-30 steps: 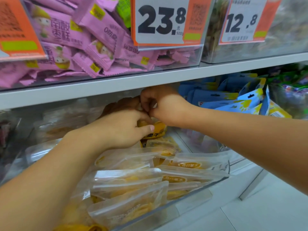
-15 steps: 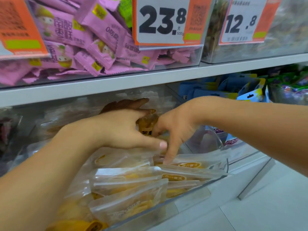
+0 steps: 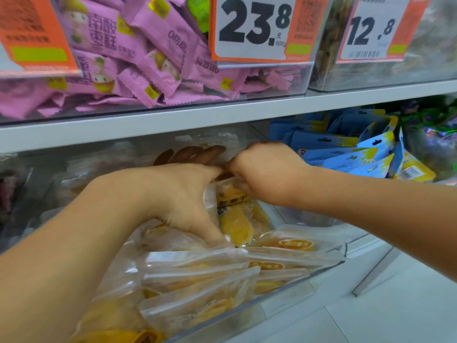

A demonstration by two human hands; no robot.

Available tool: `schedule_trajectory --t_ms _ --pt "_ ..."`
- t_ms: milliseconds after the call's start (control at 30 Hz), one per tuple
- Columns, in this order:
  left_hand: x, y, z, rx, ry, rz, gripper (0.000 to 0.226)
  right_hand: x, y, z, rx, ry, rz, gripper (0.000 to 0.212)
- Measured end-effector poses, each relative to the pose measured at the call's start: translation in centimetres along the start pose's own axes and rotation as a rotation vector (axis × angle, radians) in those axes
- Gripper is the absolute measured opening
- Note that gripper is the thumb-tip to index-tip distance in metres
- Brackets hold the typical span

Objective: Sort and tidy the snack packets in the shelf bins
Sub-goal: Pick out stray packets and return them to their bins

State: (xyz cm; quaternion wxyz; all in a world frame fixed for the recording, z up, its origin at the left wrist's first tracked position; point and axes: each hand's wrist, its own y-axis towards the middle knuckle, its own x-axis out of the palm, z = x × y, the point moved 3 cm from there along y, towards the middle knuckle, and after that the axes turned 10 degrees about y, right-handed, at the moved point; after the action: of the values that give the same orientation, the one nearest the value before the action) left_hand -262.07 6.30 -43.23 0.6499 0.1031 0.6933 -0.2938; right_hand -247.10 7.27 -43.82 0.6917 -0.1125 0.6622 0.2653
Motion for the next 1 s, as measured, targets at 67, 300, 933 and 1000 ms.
schedule_trajectory --t_ms 67,300,933,1000 --pt "0.1 0.1 0.0 -0.017 0.008 0.001 0.116 -0.5 -0.2 0.6 0.128 -0.004 0.065 0.023" --pt "0.1 -0.1 0.3 0.034 -0.047 0.018 0.102 -0.9 -0.5 0.4 0.265 0.009 0.137 0.020" --pt "0.6 0.3 -0.1 -0.008 0.022 0.011 0.137 7.6 1.0 -1.4 0.740 0.713 -0.814 0.025" --pt "0.7 0.3 -0.2 -0.009 0.019 0.009 0.140 7.9 0.9 -1.0 0.788 0.751 -0.818 0.021"
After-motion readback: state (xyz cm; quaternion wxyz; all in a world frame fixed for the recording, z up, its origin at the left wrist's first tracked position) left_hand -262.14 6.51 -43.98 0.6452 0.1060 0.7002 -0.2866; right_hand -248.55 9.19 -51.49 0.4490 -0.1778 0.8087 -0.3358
